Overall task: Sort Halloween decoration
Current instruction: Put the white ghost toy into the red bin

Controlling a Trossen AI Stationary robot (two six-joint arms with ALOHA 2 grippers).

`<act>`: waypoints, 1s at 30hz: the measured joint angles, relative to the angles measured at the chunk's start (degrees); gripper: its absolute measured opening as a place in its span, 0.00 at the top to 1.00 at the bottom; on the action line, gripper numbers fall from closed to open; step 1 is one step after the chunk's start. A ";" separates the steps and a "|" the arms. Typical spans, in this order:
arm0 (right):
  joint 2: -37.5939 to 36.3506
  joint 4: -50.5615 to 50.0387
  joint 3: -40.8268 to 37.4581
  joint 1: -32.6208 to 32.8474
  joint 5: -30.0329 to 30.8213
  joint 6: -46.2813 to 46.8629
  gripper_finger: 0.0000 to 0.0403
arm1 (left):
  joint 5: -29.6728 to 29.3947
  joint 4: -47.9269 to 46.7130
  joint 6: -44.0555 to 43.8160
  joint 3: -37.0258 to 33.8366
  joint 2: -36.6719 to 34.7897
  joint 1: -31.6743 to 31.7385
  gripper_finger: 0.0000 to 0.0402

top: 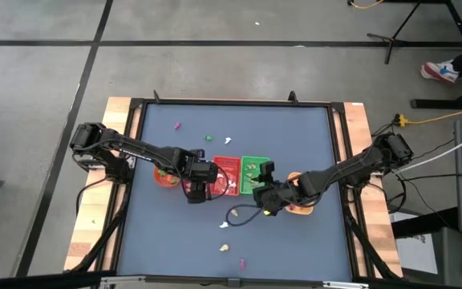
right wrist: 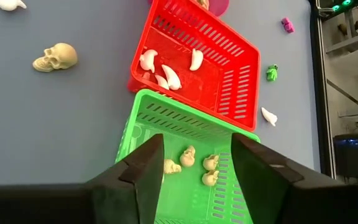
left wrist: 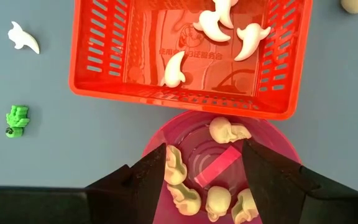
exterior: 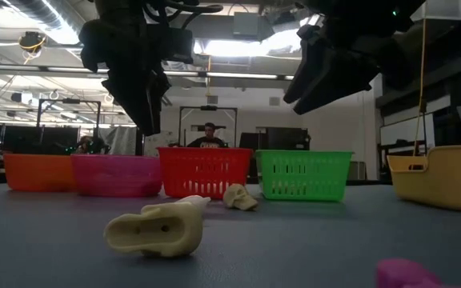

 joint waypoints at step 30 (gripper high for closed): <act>0.00 -0.02 0.00 0.02 -6.03 0.04 0.51 | 0.39 25.80 1.45 0.00 0.02 -8.69 0.51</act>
